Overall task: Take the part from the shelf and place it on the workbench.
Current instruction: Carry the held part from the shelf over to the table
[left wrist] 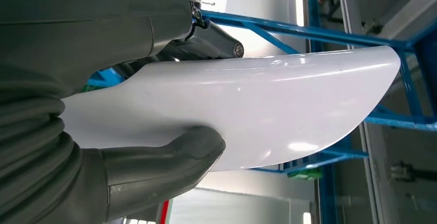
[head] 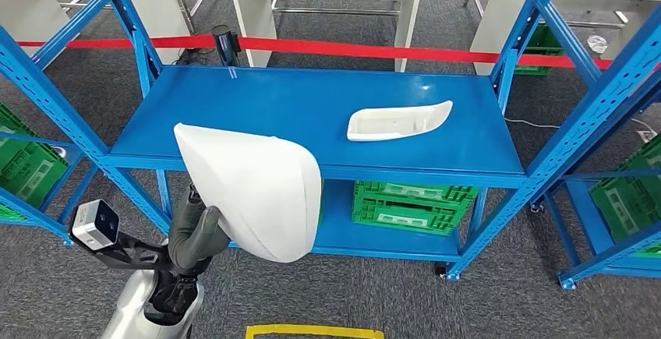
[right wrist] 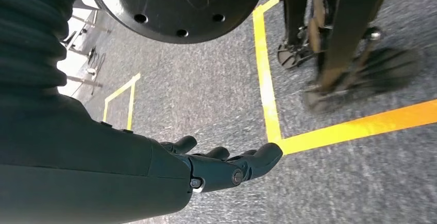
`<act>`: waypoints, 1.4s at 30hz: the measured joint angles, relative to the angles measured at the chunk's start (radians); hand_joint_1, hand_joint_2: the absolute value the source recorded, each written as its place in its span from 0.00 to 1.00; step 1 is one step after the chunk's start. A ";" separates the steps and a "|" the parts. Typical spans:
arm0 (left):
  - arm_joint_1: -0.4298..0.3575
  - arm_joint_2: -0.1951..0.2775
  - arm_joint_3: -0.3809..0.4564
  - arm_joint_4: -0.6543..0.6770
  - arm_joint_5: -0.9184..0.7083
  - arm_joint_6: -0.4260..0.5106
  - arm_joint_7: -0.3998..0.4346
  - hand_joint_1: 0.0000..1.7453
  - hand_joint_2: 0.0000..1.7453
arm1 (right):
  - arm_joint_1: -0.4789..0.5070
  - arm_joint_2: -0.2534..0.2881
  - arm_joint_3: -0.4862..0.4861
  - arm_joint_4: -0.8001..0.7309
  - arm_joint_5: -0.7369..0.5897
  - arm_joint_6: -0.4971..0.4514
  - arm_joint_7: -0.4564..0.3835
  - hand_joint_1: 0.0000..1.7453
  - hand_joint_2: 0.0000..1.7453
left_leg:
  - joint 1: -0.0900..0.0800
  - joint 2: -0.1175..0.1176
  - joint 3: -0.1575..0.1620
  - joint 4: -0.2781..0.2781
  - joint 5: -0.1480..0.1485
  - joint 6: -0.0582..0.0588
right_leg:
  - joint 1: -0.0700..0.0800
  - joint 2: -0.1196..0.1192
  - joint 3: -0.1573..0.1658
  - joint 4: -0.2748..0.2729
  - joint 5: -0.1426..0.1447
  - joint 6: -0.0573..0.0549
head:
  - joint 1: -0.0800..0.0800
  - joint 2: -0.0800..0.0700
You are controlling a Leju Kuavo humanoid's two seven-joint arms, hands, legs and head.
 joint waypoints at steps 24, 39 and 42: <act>0.194 -0.019 0.039 0.010 -0.038 0.089 -0.027 1.00 1.00 | -0.002 -0.013 0.003 0.000 0.035 0.016 -0.043 0.00 1.00 | 0.005 -0.020 0.099 -0.006 -0.085 -0.038 | 0.000 -0.006 0.097 -0.256 0.191 -0.021 | -0.008 0.000; 0.116 -0.046 0.001 0.170 0.060 -0.014 0.023 1.00 1.00 | -0.011 -0.013 -0.046 -0.001 -0.052 -0.007 -0.055 0.00 1.00 | -0.004 -0.003 -0.087 0.040 0.063 -0.025 | 0.016 -0.002 0.256 -0.264 0.031 -0.035 | -0.001 0.000; 0.088 -0.049 -0.019 0.198 0.061 0.006 0.006 1.00 1.00 | -0.012 -0.021 -0.071 0.000 -0.075 -0.003 -0.046 0.00 1.00 | -0.002 -0.010 -0.110 0.068 0.028 -0.043 | 0.009 -0.008 0.224 -0.272 0.068 -0.055 | 0.000 0.000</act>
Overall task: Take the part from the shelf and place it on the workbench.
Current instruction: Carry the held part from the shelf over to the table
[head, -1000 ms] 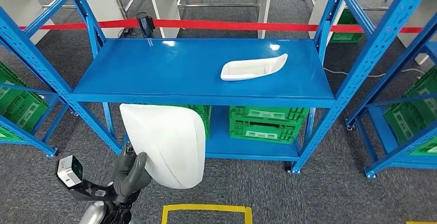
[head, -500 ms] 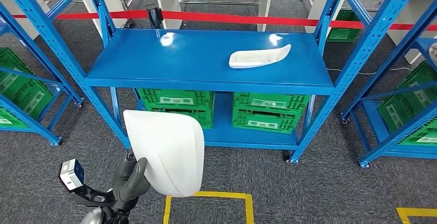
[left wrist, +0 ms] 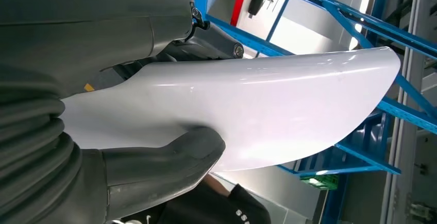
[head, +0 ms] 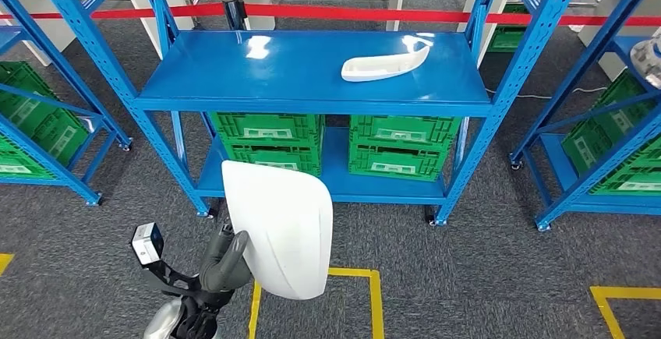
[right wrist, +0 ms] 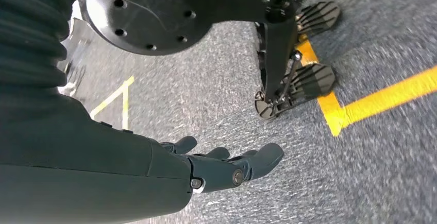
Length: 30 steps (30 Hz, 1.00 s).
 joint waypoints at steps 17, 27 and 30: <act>0.010 -0.012 -0.028 -0.003 0.049 0.046 0.057 1.00 1.00 | 0.001 -0.001 -0.062 -0.001 0.024 0.032 -0.063 0.00 1.00 | 0.009 -0.001 0.140 -0.076 -0.050 0.047 | -0.013 0.002 -0.186 0.123 0.001 0.064 | -0.006 0.000; 0.013 -0.012 -0.049 0.006 0.053 0.045 0.092 1.00 1.00 | -0.006 0.004 -0.024 -0.002 0.074 0.024 -0.042 0.00 1.00 | -0.002 0.004 -0.003 -0.032 0.060 0.024 | 0.008 0.004 0.059 -0.007 -0.052 0.029 | -0.001 0.000; 0.023 -0.005 -0.062 -0.006 0.054 0.057 0.102 1.00 1.00 | -0.004 0.014 -0.005 -0.001 0.108 0.012 0.039 0.00 1.00 | 0.002 0.001 -0.016 -0.023 0.048 0.005 | 0.003 -0.001 0.032 -0.014 -0.016 0.008 | 0.000 0.000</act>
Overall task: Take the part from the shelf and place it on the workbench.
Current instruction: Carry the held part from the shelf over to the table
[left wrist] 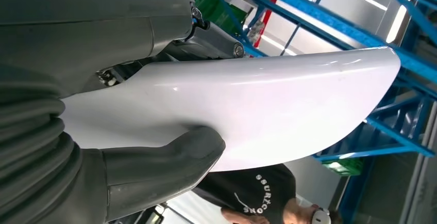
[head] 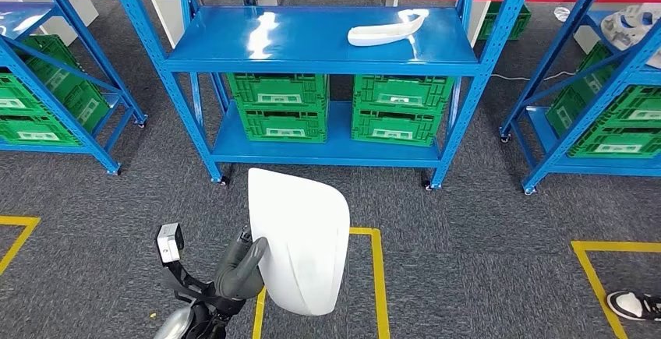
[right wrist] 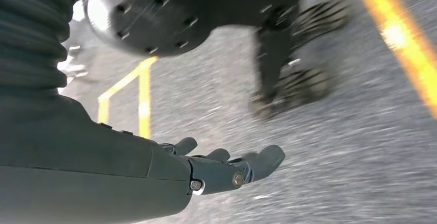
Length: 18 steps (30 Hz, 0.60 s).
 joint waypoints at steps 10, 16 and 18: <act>0.023 0.025 -0.027 -0.042 -0.015 0.047 0.001 1.00 1.00 | 0.007 0.039 0.050 0.000 0.057 0.024 0.026 0.00 1.00 | 0.014 -0.008 0.180 0.042 -0.141 -0.021 | -0.007 -0.006 -0.162 0.020 0.131 0.013 | -0.007 0.000; 0.011 0.023 -0.037 -0.042 -0.026 0.048 -0.007 1.00 1.00 | 0.005 0.036 0.075 0.000 0.068 0.028 0.006 0.00 1.00 | 0.007 -0.004 0.195 -0.057 -0.132 0.036 | -0.013 -0.002 -0.187 0.048 0.116 0.051 | -0.007 0.000; 0.010 0.021 -0.039 -0.039 -0.017 0.041 -0.003 1.00 1.00 | 0.004 0.031 0.076 0.000 0.052 0.025 -0.027 0.00 1.00 | 0.006 -0.002 0.162 -0.056 -0.103 0.046 | -0.012 0.001 -0.218 0.163 0.002 0.056 | -0.002 0.000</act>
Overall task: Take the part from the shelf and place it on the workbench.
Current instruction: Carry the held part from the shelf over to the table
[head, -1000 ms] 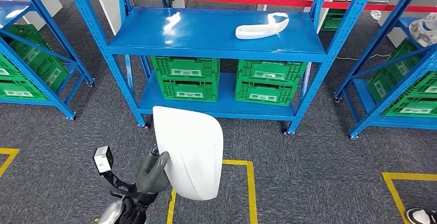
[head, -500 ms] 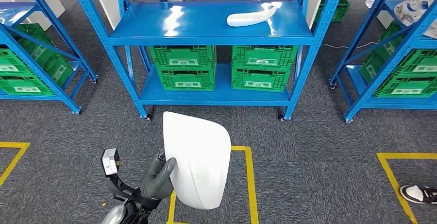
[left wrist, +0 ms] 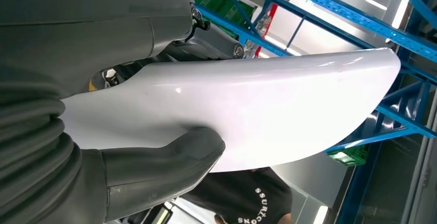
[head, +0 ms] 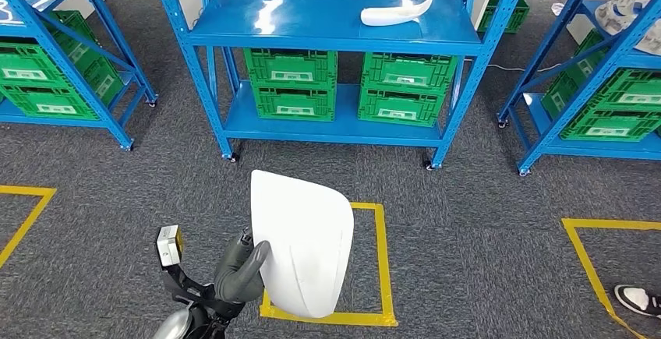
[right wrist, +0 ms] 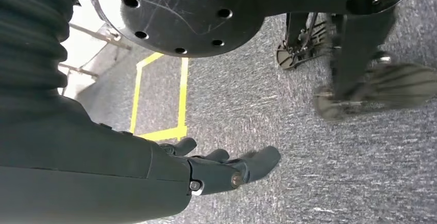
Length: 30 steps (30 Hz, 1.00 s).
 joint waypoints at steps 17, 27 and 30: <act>-0.018 -0.002 0.080 0.094 0.018 -0.095 -0.074 1.00 1.00 | -0.007 -0.039 -0.102 -0.001 -0.146 -0.022 -0.033 0.00 1.00 | 0.004 -0.005 -0.202 0.278 -0.090 -0.068 | 0.012 -0.007 0.149 -0.180 0.065 -0.066 | 0.006 0.000; 0.040 -0.011 0.199 0.088 -0.039 -0.086 -0.135 1.00 1.00 | 0.002 -0.061 -0.142 -0.001 -0.138 -0.001 -0.071 0.00 1.00 | 0.002 -0.005 0.041 -0.010 -0.038 -0.031 | 0.009 -0.008 0.054 -0.153 0.140 -0.021 | 0.005 0.000; 0.038 -0.012 0.221 0.086 -0.055 -0.084 -0.137 1.00 1.00 | 0.002 -0.063 -0.142 -0.001 -0.127 0.032 -0.121 0.00 1.00 | 0.005 0.000 0.008 -0.011 -0.003 -0.009 | 0.005 -0.003 0.012 -0.036 0.015 -0.006 | 0.009 0.000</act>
